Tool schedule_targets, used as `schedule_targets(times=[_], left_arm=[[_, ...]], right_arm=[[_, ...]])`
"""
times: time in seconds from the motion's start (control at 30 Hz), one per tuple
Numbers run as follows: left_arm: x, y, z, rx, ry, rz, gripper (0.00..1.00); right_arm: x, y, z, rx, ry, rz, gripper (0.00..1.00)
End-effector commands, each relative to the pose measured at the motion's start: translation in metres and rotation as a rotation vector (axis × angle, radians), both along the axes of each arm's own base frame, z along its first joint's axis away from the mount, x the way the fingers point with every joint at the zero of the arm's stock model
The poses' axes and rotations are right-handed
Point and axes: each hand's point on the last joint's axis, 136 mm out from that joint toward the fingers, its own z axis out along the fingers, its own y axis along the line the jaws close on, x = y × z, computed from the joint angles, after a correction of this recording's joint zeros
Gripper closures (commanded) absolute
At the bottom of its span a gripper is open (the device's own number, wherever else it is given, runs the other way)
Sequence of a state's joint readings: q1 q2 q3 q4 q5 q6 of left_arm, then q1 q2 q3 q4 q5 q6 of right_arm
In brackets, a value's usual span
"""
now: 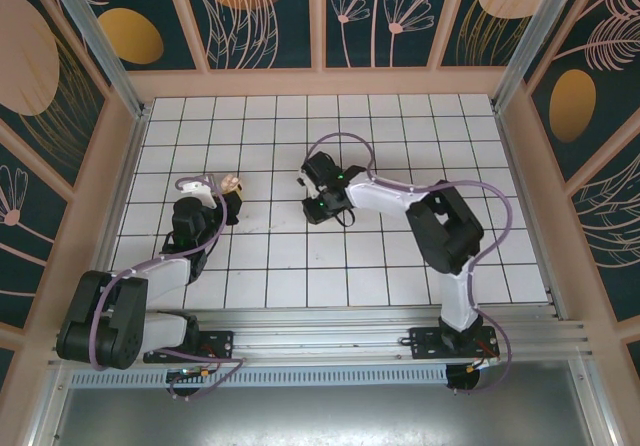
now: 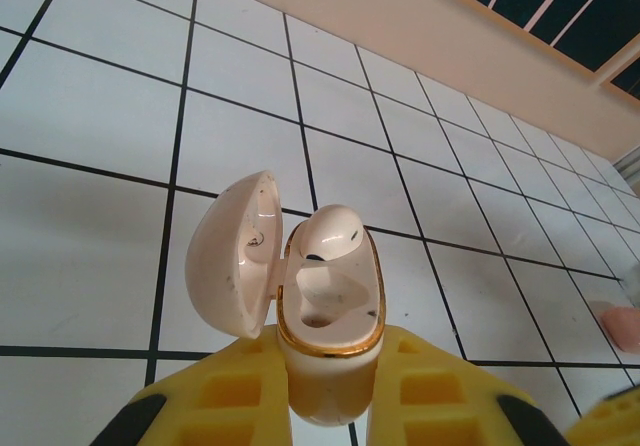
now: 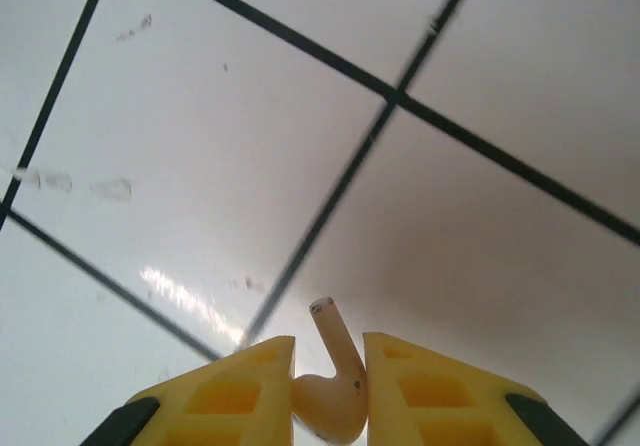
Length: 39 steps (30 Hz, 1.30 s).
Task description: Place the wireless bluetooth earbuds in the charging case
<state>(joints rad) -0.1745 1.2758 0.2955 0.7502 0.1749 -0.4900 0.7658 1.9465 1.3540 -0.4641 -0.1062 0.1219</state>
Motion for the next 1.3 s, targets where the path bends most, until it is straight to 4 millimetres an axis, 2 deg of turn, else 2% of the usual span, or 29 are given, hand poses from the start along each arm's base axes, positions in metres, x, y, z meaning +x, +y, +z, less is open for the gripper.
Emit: schedule_targets(times=[0.0, 0.3, 0.57, 0.67, 0.77, 0.8, 0.9, 1.03, 1.27], left_arm=[[0.006, 0.0, 0.017, 0.003, -0.049, -0.008, 0.9], [0.006, -0.013, 0.017, -0.01, -0.049, -0.08, 0.9], [0.006, -0.015, 0.017, -0.01, -0.049, -0.091, 0.9], [0.006, -0.015, 0.018, -0.011, -0.052, -0.097, 0.9], [0.006, -0.017, 0.018, -0.008, -0.052, -0.106, 0.9], [0.005, -0.017, 0.018, -0.007, -0.051, -0.108, 0.9], [0.005, -0.017, 0.019, -0.004, -0.051, -0.111, 0.9], [0.006, -0.017, 0.021, 0.0, -0.057, -0.112, 0.9], [0.006, -0.017, 0.023, 0.007, -0.059, -0.112, 0.9]], right_arm=[[-0.007, -0.021, 0.011, 0.027, 0.005, -0.058, 0.79], [-0.038, -0.084, -0.002, 0.022, 0.105, -0.166, 0.78], [-0.054, -0.115, -0.019, -0.044, 0.165, -0.208, 0.78], [-0.056, -0.117, -0.021, -0.057, 0.172, -0.205, 0.74], [-0.05, -0.112, -0.013, -0.03, 0.153, -0.207, 0.64], [-0.047, -0.11, -0.009, -0.019, 0.145, -0.209, 0.63], [-0.039, -0.107, -0.001, 0.0, 0.131, -0.215, 0.62], [-0.03, -0.108, -0.001, 0.003, 0.132, -0.233, 0.62], [-0.038, -0.107, -0.013, -0.005, 0.202, -0.244, 0.63]])
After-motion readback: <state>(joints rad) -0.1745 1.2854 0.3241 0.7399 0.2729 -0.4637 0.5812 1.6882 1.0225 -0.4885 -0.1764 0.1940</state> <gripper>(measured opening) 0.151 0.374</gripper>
